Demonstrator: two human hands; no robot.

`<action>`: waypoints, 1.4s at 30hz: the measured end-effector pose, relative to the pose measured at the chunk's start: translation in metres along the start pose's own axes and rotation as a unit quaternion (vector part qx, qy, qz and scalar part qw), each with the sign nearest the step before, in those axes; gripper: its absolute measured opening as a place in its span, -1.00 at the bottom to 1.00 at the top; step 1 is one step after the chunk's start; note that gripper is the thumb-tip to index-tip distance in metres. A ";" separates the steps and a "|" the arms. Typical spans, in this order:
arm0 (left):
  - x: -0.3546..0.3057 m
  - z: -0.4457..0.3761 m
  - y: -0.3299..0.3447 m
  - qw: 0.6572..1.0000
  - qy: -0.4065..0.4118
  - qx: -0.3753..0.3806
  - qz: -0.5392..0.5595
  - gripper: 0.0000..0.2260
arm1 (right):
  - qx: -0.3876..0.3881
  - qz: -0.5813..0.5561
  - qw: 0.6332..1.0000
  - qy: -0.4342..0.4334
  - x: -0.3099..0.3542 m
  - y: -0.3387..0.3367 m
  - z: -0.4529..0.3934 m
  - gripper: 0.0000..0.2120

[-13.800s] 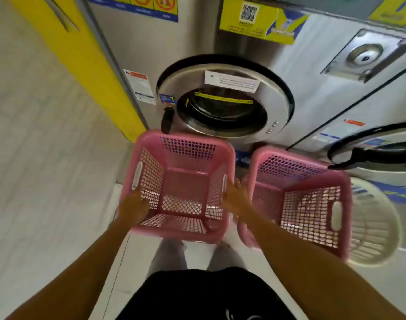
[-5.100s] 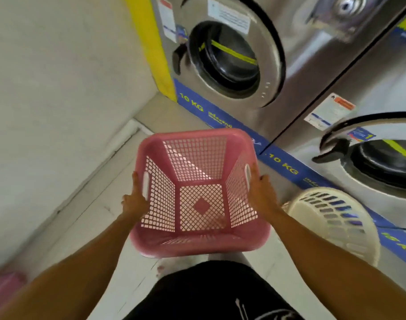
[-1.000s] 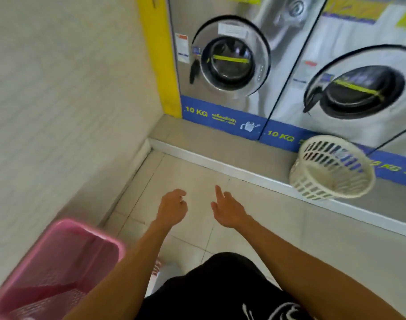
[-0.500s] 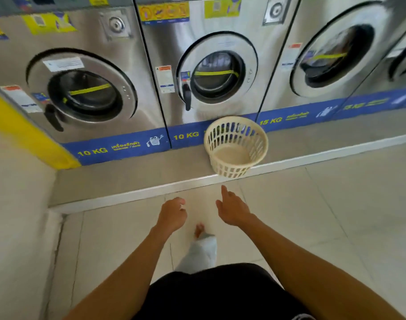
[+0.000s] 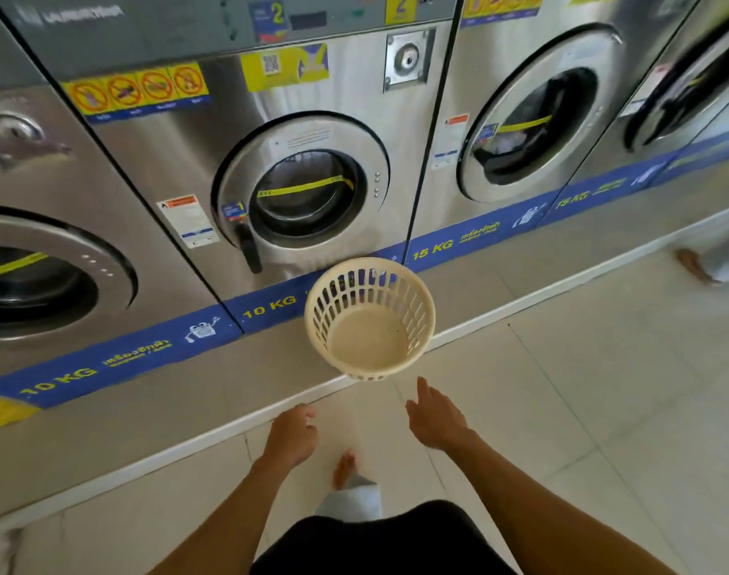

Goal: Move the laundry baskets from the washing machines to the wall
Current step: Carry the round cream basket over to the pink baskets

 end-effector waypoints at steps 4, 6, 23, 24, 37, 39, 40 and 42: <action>-0.036 -0.030 -0.013 1.000 -0.009 0.022 -0.011 -0.64 | -0.010 -0.021 1.000 0.008 -0.014 -0.027 -0.034 -0.42; -0.050 -0.041 -0.015 0.999 -0.016 0.034 -0.019 -0.64 | -0.011 -0.022 1.000 0.014 -0.021 -0.038 -0.050 -0.42; -0.112 -0.163 0.025 0.985 -0.161 0.025 0.055 -0.48 | 0.031 -0.017 0.999 0.028 -0.095 -0.069 -0.231 -0.31; -0.114 -0.177 0.031 0.982 -0.173 0.030 0.074 -0.48 | 0.035 -0.010 0.999 0.029 -0.101 -0.065 -0.245 -0.29; -0.100 -0.342 0.072 0.950 -0.268 -0.065 0.145 -0.17 | -0.035 -0.078 0.996 -0.025 -0.157 -0.014 -0.390 -0.09; -0.095 -0.343 0.072 0.961 -0.239 -0.059 0.129 -0.12 | -0.053 -0.089 0.994 -0.031 -0.154 -0.014 -0.395 -0.09; -0.094 -0.343 0.069 0.965 -0.223 -0.057 0.128 -0.13 | -0.057 -0.081 0.995 -0.028 -0.154 -0.017 -0.395 -0.07; -0.094 -0.339 0.058 0.970 -0.206 -0.048 0.123 -0.18 | -0.060 -0.059 0.996 -0.009 -0.150 -0.031 -0.395 -0.07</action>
Point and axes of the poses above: each hand's wrist, its own z-axis away from the middle knuckle, its own y-axis out of the palm, x = y × z, the point moved 2 cm from there along -z, towards the middle knuckle, and after that the axes turned 11 degrees about -y, right-handed, at the moved point
